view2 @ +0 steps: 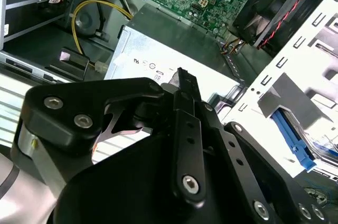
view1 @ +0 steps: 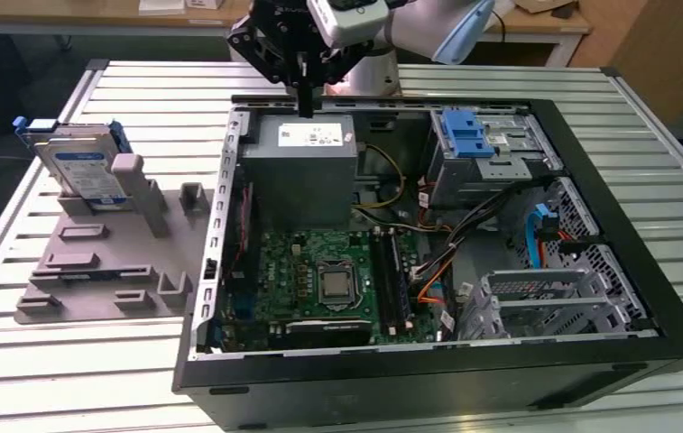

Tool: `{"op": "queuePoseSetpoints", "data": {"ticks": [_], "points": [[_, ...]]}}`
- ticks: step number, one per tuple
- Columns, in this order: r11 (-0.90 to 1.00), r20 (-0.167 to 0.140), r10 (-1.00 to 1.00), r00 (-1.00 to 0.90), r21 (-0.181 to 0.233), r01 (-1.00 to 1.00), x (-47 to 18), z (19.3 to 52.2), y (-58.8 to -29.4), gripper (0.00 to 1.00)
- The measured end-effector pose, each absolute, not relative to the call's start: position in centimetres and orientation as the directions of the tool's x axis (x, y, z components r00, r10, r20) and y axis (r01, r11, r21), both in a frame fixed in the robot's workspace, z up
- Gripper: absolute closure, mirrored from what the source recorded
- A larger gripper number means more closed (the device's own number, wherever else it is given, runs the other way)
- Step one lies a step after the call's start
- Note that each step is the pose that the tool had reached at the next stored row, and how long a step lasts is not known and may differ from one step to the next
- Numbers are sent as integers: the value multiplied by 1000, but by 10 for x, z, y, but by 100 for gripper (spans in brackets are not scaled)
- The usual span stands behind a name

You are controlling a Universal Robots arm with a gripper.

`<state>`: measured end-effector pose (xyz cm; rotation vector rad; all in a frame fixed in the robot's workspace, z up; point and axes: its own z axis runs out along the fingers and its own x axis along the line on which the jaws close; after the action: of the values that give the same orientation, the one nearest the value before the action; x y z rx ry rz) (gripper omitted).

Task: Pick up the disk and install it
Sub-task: 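Reach for the disk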

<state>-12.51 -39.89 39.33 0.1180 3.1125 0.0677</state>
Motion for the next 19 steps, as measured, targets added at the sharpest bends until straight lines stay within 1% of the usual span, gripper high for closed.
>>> {"op": "queuePoseSetpoints", "data": {"ticks": [19], "points": [[996,-24,76,-997,44,75,-134,393,-399,89]]}}
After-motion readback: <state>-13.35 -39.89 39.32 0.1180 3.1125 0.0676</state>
